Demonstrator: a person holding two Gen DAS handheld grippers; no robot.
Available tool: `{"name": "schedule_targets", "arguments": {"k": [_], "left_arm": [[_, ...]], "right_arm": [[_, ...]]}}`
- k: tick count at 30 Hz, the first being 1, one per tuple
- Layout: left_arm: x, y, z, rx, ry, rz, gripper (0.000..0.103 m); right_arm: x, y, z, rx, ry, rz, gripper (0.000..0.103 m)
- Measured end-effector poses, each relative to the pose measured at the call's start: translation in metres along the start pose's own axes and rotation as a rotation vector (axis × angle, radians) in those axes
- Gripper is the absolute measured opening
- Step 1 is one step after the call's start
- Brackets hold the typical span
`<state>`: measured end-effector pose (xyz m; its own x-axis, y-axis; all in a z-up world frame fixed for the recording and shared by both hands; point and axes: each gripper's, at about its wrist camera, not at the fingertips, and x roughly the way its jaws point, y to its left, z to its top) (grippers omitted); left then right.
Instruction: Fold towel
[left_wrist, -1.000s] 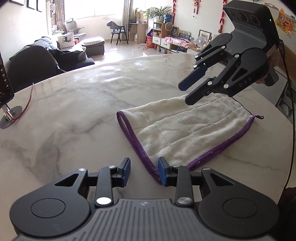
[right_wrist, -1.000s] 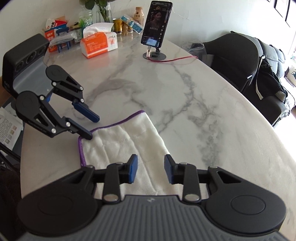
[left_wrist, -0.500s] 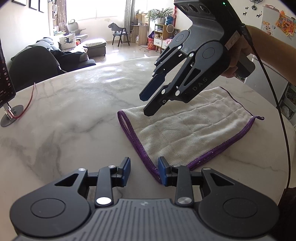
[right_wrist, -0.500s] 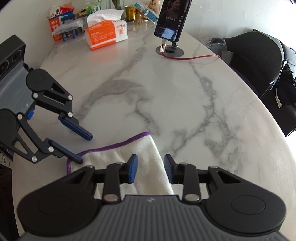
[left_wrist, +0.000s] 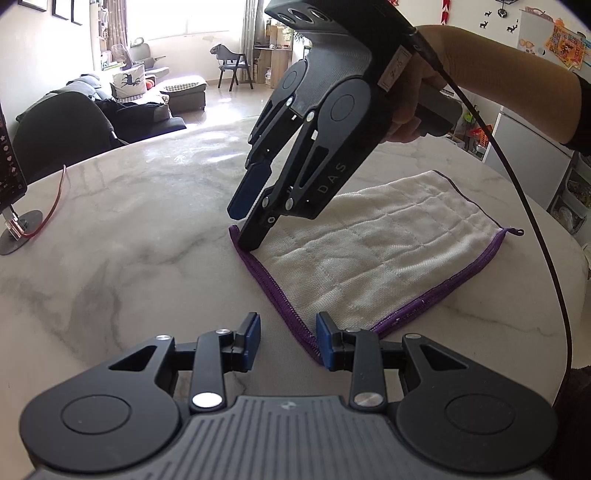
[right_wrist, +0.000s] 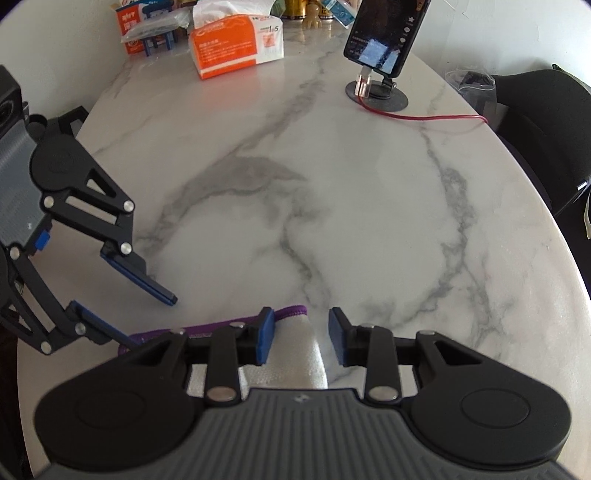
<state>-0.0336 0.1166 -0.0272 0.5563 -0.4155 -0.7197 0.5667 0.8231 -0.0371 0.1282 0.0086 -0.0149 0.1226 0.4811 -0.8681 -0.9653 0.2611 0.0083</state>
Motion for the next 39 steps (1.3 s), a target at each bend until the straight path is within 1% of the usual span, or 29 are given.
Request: {"name": "schedule_targets", "arguments": {"k": [2,4,5,6,8,10,13,14,16,18,19,21,26,29,30,31,32,33,34,35,36,39], "left_arm": [[0.0,0.0,0.0,0.0,0.0,-0.001,0.034],[0.0,0.0,0.001,0.001,-0.001,-0.002,0.034],[0.0,0.0,0.001,0.002,-0.002,-0.002,0.034],[0.0,0.0,0.001,0.003,-0.002,-0.003,0.034],[0.0,0.0,0.001,0.002,-0.001,-0.006,0.034],[0.0,0.0,0.002,0.002,0.001,-0.008,0.035],[0.0,0.001,0.003,-0.001,0.006,-0.015,0.036],[0.0,0.001,0.003,0.001,0.009,-0.022,0.037],[0.0,0.001,0.004,0.009,0.017,-0.039,0.048],[0.001,-0.002,0.006,0.029,0.029,-0.05,0.053],[0.001,-0.003,0.007,0.041,0.036,-0.05,0.053],[0.002,-0.001,0.009,0.032,0.047,-0.061,0.053],[0.0,0.017,0.012,-0.087,0.065,-0.139,0.053],[0.0,0.02,0.013,-0.111,0.072,-0.165,0.053],[0.0,0.02,0.014,-0.114,0.076,-0.171,0.051],[0.0,0.02,0.014,-0.116,0.079,-0.174,0.047],[0.0,0.019,0.015,-0.12,0.084,-0.18,0.04],[0.001,0.019,0.016,-0.129,0.093,-0.195,0.026],[0.002,0.019,0.016,-0.14,0.104,-0.211,0.017],[0.002,0.019,0.016,-0.146,0.106,-0.212,0.016],[0.001,0.018,0.016,-0.149,0.106,-0.209,0.012],[-0.002,0.015,0.016,-0.16,0.096,-0.184,0.009]], "right_arm": [[0.001,0.0,0.002,-0.012,0.01,0.014,0.035],[0.002,-0.001,0.004,-0.024,0.019,0.028,0.03],[0.0,0.0,0.004,-0.03,0.013,0.029,0.027],[-0.003,0.001,0.003,-0.037,0.001,0.028,0.019],[-0.008,0.004,0.001,-0.05,-0.023,0.024,0.017],[-0.013,0.007,-0.001,-0.062,-0.047,0.021,0.011],[-0.021,0.012,-0.004,-0.082,-0.082,0.016,0.007],[-0.024,0.013,-0.005,-0.088,-0.094,0.014,0.007],[-0.03,0.016,-0.007,-0.101,-0.118,0.011,0.006],[-0.035,0.019,-0.009,-0.114,-0.142,0.008,0.006],[-0.039,0.02,-0.011,-0.118,-0.159,0.006,0.006],[-0.047,0.024,-0.014,-0.125,-0.199,0.002,0.006],[-0.073,0.031,-0.024,-0.127,-0.294,-0.006,0.006],[-0.085,0.035,-0.029,-0.126,-0.333,-0.006,0.006],[-0.087,0.036,-0.03,-0.125,-0.338,-0.008,0.006],[-0.089,0.036,-0.031,-0.124,-0.344,-0.01,0.006],[-0.09,0.037,-0.032,-0.123,-0.349,-0.012,0.006],[-0.092,0.038,-0.033,-0.122,-0.354,-0.015,0.006],[-0.093,0.038,-0.034,-0.121,-0.355,-0.017,0.006],[-0.095,0.038,-0.036,-0.118,-0.355,-0.018,0.006],[-0.097,0.038,-0.037,-0.115,-0.354,-0.019,0.006],[-0.096,0.036,-0.038,-0.103,-0.351,-0.032,0.007]]}}
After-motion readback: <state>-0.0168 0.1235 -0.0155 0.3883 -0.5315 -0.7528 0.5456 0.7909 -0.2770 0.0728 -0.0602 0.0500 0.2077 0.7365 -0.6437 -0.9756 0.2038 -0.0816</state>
